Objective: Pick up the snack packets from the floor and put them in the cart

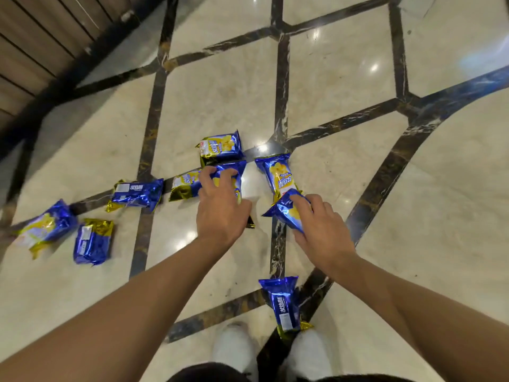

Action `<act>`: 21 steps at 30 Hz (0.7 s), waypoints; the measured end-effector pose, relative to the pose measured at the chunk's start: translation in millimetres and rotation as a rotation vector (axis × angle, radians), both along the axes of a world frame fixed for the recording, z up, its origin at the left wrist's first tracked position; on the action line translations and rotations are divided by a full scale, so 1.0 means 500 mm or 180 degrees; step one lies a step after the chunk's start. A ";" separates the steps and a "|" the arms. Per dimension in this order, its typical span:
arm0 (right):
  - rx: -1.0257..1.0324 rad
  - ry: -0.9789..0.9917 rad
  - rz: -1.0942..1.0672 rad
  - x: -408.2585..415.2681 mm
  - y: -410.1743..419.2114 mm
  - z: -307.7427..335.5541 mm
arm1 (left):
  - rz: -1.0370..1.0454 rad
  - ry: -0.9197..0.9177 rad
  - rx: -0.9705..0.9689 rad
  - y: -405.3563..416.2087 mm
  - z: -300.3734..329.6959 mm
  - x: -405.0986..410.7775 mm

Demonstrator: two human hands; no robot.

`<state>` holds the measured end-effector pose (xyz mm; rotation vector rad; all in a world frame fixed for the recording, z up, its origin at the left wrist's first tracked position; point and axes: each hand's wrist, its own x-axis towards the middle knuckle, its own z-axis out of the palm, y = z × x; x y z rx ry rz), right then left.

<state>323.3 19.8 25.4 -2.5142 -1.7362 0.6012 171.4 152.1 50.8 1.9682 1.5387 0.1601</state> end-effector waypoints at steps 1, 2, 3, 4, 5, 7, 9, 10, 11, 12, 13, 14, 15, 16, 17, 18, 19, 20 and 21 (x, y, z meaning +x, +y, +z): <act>0.0023 0.0065 -0.0050 -0.006 0.003 0.064 | -0.0040 -0.0013 0.0017 -0.007 0.061 -0.015; 0.0074 0.0114 -0.0090 -0.013 0.007 0.136 | -0.0066 -0.0020 0.0039 -0.014 0.129 -0.031; 0.0133 0.0158 -0.0111 -0.022 0.014 0.214 | -0.0068 -0.0008 0.0070 -0.020 0.203 -0.044; 0.0173 0.0214 -0.0138 -0.031 0.023 0.298 | -0.0030 0.0018 0.0094 -0.025 0.285 -0.057; 0.0206 0.0262 -0.0171 -0.040 0.034 0.385 | 0.0038 0.0028 0.0114 -0.030 0.370 -0.068; 0.0267 0.0297 -0.0195 -0.057 0.059 0.563 | 0.0196 -0.0059 0.0135 -0.038 0.547 -0.088; 0.0365 0.0285 -0.0157 -0.073 0.084 0.748 | 0.0331 -0.0155 0.0213 -0.041 0.727 -0.110; 0.0412 0.0290 -0.0129 -0.082 0.095 0.837 | 0.0398 -0.0172 0.0234 -0.042 0.816 -0.123; 0.0454 0.0307 -0.0100 -0.092 0.104 0.920 | 0.0461 -0.0176 0.0261 -0.046 0.899 -0.137; 0.0494 0.0316 -0.0058 -0.103 0.112 1.003 | 0.0518 -0.0157 0.0288 -0.048 0.984 -0.152; 0.0547 0.0309 -0.0024 -0.111 0.120 1.063 | 0.0543 -0.0135 0.0331 -0.049 1.042 -0.163; 0.0594 0.0313 0.0010 -0.120 0.128 1.122 | 0.0597 -0.0119 0.0349 -0.053 1.099 -0.174; 0.0666 0.0326 0.0074 -0.130 0.137 1.189 | 0.0667 -0.0125 0.0382 -0.056 1.165 -0.190; 0.0715 0.0361 0.0125 -0.143 0.144 1.247 | 0.0722 -0.0110 0.0383 -0.062 1.222 -0.205; 0.0758 0.0425 0.0173 -0.157 0.148 1.296 | 0.0760 -0.0102 0.0401 -0.072 1.267 -0.220; 0.0811 0.0489 0.0230 -0.171 0.153 1.340 | 0.0808 -0.0092 0.0438 -0.081 1.308 -0.236; 0.0881 0.0538 0.0306 -0.187 0.158 1.373 | 0.0884 -0.0085 0.0510 -0.090 1.340 -0.252; 0.0935 0.0574 0.0394 -0.204 0.158 1.400 | 0.1012 -0.0079 0.0574 -0.102 1.368 -0.270; 0.0994 0.0615 0.0503 -0.223 0.156 1.421 | 0.1156 -0.0082 0.0640 -0.118 1.390 -0.287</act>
